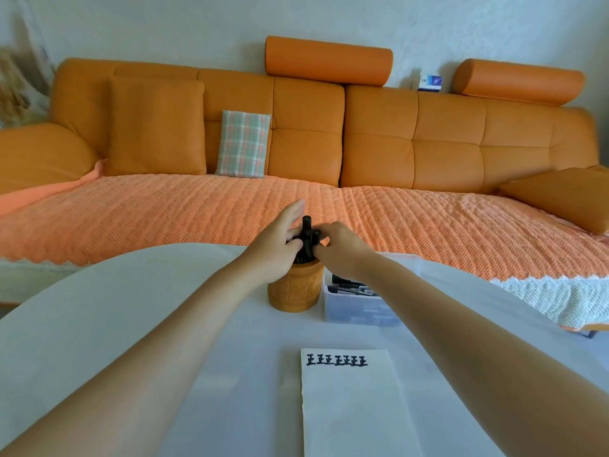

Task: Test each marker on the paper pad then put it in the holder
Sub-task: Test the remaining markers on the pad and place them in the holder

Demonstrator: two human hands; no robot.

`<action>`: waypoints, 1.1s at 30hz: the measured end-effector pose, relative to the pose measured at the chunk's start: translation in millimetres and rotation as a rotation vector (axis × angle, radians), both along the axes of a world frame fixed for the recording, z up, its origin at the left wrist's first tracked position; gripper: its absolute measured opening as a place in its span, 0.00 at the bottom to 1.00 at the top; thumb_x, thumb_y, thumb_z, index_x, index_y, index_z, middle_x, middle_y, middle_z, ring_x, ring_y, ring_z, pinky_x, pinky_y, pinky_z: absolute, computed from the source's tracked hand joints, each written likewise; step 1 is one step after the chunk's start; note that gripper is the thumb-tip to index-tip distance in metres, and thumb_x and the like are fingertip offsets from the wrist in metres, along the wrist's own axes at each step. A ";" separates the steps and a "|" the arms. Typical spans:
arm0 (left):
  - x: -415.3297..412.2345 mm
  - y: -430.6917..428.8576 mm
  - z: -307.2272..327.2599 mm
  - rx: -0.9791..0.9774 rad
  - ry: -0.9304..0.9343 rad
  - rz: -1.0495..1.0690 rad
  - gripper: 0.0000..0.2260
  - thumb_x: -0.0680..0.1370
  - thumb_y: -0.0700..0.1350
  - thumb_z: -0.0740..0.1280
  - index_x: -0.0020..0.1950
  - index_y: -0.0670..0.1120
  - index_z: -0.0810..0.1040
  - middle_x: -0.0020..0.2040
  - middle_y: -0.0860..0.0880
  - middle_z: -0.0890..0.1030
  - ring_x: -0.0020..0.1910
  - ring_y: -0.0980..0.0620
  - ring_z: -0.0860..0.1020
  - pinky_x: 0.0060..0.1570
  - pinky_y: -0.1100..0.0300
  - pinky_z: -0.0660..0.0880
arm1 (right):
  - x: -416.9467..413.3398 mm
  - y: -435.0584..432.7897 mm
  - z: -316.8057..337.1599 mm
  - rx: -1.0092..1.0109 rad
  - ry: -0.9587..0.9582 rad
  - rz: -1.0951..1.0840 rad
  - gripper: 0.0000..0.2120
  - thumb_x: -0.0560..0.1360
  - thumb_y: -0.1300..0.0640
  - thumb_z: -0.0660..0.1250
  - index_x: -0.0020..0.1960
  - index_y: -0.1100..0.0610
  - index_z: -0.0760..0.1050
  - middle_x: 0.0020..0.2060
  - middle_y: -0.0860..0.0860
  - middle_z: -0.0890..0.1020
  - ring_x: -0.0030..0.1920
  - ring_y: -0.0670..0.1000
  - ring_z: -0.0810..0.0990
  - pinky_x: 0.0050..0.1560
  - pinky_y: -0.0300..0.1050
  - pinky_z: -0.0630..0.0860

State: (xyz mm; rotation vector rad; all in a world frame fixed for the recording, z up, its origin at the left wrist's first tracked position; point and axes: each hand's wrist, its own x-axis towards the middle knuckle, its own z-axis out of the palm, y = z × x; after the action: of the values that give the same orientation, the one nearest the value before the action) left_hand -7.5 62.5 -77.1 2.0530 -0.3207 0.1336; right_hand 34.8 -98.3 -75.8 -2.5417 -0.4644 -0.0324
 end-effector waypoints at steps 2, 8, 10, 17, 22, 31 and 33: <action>2.1 -3.1 2.6 0.036 0.009 -0.042 0.34 0.81 0.30 0.56 0.79 0.58 0.50 0.80 0.54 0.56 0.76 0.56 0.60 0.70 0.63 0.60 | -2.8 -2.2 -0.4 0.086 -0.028 0.025 0.26 0.77 0.58 0.62 0.75 0.50 0.66 0.62 0.52 0.75 0.53 0.52 0.77 0.42 0.40 0.71; 2.1 5.6 -5.8 0.106 0.043 0.034 0.30 0.83 0.38 0.58 0.79 0.58 0.50 0.80 0.53 0.56 0.78 0.53 0.55 0.76 0.51 0.57 | -21.5 -1.6 -0.4 0.094 -0.063 0.174 0.36 0.78 0.62 0.58 0.81 0.44 0.50 0.69 0.51 0.73 0.63 0.52 0.74 0.58 0.48 0.73; -3.1 10.2 -7.8 0.032 0.063 0.049 0.29 0.82 0.38 0.56 0.79 0.57 0.51 0.80 0.53 0.54 0.79 0.53 0.53 0.76 0.52 0.56 | -22.9 2.6 -1.9 -0.015 -0.097 0.221 0.32 0.80 0.60 0.56 0.81 0.47 0.51 0.70 0.51 0.73 0.63 0.52 0.74 0.58 0.46 0.69; -20.1 11.4 -6.7 0.226 -0.027 0.034 0.27 0.82 0.49 0.62 0.79 0.53 0.55 0.77 0.54 0.60 0.75 0.55 0.59 0.69 0.60 0.60 | -23.2 10.4 -1.2 -0.013 0.027 0.230 0.40 0.82 0.53 0.60 0.80 0.44 0.34 0.71 0.54 0.72 0.62 0.54 0.75 0.60 0.47 0.73; -21.0 9.0 9.6 0.404 -0.256 0.201 0.24 0.81 0.49 0.62 0.77 0.53 0.63 0.77 0.53 0.62 0.76 0.51 0.57 0.75 0.49 0.56 | -26.8 -25.3 12.0 -0.042 -0.033 0.170 0.38 0.78 0.54 0.68 0.80 0.44 0.50 0.77 0.49 0.65 0.70 0.52 0.72 0.65 0.48 0.71; -42.8 -59.3 -4.8 0.406 -0.504 -0.004 0.10 0.79 0.41 0.63 0.58 0.48 0.80 0.56 0.53 0.77 0.59 0.55 0.71 0.59 0.60 0.68 | -22.4 -95.1 1.0 -0.322 0.133 -0.019 0.19 0.79 0.64 0.57 0.60 0.48 0.81 0.61 0.46 0.81 0.55 0.50 0.81 0.50 0.41 0.78; -44.4 -66.3 -22.8 0.427 -0.398 -0.040 0.12 0.79 0.42 0.63 0.61 0.50 0.78 0.60 0.55 0.76 0.62 0.56 0.70 0.60 0.57 0.70 | -19.0 -96.9 -5.6 -0.358 0.174 -0.009 0.18 0.80 0.62 0.57 0.61 0.48 0.81 0.61 0.47 0.81 0.49 0.50 0.80 0.43 0.41 0.78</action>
State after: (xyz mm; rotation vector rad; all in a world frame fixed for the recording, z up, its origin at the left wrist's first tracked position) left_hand -51.9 -3.8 -100.0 2.4333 -0.6831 0.4882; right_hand 15.9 -195.2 -81.4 -2.8622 -0.4204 0.2916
